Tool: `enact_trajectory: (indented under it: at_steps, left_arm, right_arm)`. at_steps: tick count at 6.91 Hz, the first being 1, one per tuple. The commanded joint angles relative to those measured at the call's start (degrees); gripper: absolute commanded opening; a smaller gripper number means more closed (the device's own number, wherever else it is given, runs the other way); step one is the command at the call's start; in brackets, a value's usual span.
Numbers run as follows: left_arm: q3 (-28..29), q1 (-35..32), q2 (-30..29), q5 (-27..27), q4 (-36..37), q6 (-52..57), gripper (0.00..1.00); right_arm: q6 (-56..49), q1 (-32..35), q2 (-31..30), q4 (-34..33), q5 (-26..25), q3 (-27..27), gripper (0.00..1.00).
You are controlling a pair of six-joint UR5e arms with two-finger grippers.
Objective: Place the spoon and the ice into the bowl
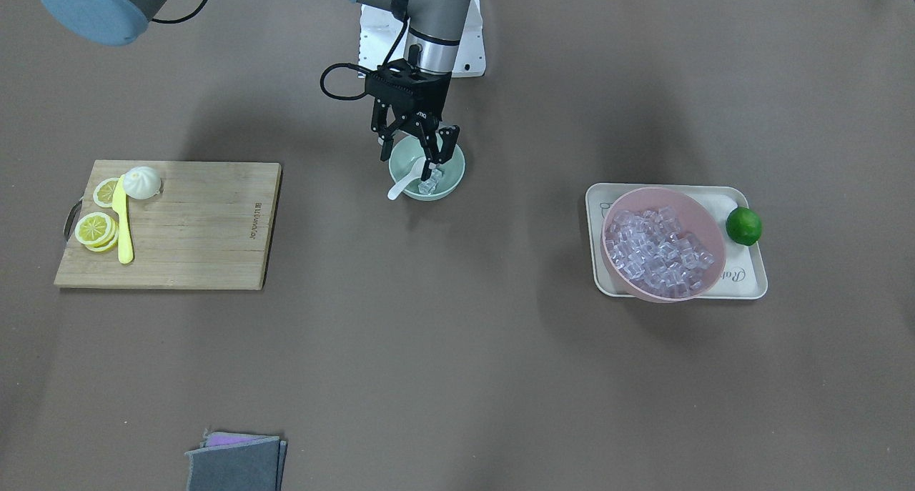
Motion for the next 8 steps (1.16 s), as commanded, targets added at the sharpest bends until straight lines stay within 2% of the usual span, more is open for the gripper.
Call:
enact_trajectory:
  at_steps: [1,2,3,4,5,7,8]
  left_arm:
    - [1.84,-0.39,0.11,1.49,3.64,0.01,0.99]
    - [2.11,-0.31,0.02,2.81,10.72,-0.08,0.99]
    - [1.59,-0.48,1.76,2.74,12.01,-0.08,0.99]
    - [1.15,-0.49,2.21,2.56,12.20,-5.82,0.99]
    - [0.19,-0.49,2.65,2.91,11.59,-14.49,0.99]
    - [-1.48,-0.40,4.68,2.21,11.14,-15.02,0.99]
    - [-0.79,-0.31,4.85,1.95,11.23,-15.19,0.99]
  right_arm:
    - [-11.73,6.87,-1.80,0.55,6.21,2.52,1.00]
    - [-19.18,10.47,-4.25,0.64,10.60,6.28,1.00]
    - [-27.95,15.21,-7.32,0.64,17.09,9.88,1.00]
    - [-36.92,19.78,-10.13,1.60,22.37,12.09,1.00]
    - [-47.36,25.39,-14.60,5.35,29.65,12.20,1.00]
    - [-73.17,39.00,-26.27,11.95,42.93,12.12,1.00]
    - [-84.70,45.51,-30.86,11.98,46.82,11.94,1.00]
